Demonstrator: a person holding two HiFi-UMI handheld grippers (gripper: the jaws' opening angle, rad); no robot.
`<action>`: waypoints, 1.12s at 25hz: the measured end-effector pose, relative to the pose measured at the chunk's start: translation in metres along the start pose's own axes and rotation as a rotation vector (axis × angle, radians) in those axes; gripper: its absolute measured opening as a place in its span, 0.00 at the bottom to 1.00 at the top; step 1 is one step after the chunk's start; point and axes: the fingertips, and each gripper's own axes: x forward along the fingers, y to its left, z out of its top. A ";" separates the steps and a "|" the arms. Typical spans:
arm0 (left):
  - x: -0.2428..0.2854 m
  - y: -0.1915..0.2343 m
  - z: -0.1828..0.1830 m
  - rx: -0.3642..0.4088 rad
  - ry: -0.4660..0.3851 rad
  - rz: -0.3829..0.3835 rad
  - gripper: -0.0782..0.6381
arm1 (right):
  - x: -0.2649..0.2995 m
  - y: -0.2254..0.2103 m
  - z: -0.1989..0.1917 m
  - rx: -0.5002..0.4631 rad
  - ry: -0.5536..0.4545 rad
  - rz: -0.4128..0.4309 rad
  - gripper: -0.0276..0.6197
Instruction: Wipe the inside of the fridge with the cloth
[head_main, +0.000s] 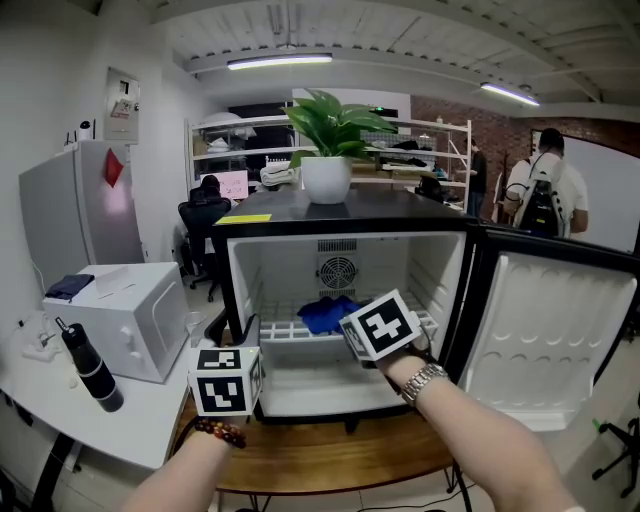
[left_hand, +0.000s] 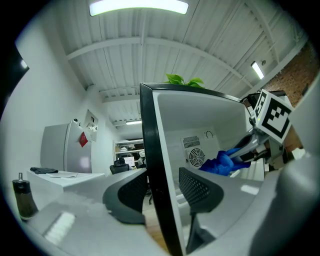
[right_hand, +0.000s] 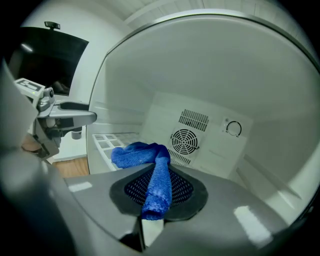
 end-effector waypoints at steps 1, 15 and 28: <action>0.000 0.000 0.001 0.000 -0.003 0.000 0.38 | -0.002 -0.005 -0.003 0.005 0.002 -0.010 0.12; 0.000 0.000 0.002 -0.005 -0.011 -0.002 0.38 | -0.033 -0.065 -0.037 0.072 0.025 -0.120 0.12; -0.004 -0.001 0.001 -0.017 -0.009 -0.011 0.38 | -0.056 -0.089 -0.049 0.175 -0.029 -0.242 0.12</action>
